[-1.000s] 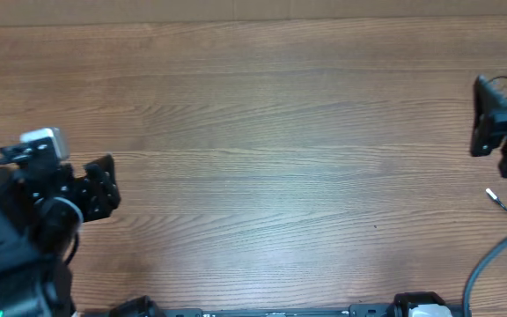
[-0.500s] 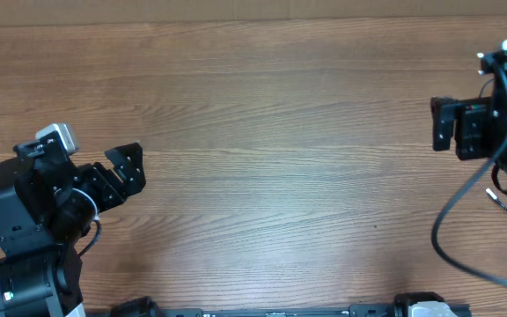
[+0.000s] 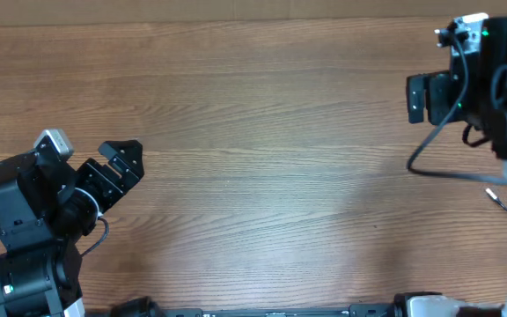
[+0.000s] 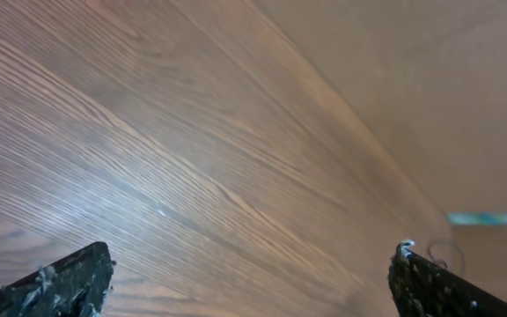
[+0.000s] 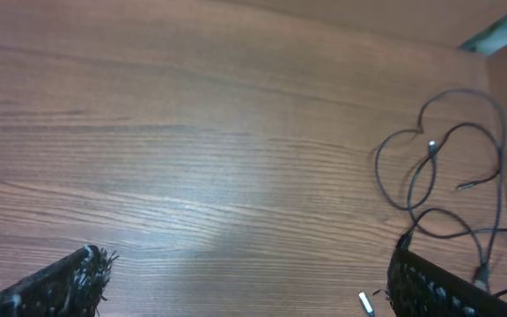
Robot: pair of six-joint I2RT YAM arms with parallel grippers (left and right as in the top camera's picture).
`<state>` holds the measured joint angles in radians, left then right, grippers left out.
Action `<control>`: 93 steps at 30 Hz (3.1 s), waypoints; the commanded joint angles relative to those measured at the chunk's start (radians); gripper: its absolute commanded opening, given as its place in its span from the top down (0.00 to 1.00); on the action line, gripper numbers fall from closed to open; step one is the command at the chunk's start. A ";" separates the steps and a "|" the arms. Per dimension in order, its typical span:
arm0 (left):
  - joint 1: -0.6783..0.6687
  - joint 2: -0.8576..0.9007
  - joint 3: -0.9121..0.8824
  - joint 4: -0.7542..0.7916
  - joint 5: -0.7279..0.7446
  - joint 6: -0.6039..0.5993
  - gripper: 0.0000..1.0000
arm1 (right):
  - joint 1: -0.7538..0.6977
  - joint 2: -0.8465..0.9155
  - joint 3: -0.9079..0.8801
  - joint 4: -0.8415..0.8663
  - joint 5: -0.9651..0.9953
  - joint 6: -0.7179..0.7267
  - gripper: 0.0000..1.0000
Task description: Untangle cables
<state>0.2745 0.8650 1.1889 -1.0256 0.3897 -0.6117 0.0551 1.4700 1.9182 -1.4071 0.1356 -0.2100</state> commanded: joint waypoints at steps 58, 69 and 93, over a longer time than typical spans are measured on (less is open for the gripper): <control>-0.260 -0.862 -1.184 1.182 -0.658 0.231 0.00 | 0.009 0.113 0.000 0.003 0.005 -0.001 0.00; -0.260 -0.862 -1.184 0.970 -0.624 0.383 0.00 | 0.009 0.113 0.000 0.003 0.005 -0.001 0.00; -0.260 -0.861 -1.184 0.955 -0.471 0.632 0.01 | 0.009 0.113 0.000 0.003 0.005 -0.001 0.00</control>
<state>0.0135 0.0132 0.0086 -0.0689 -0.0963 -0.0013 0.0551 1.5867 1.9182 -1.4071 0.1356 -0.2104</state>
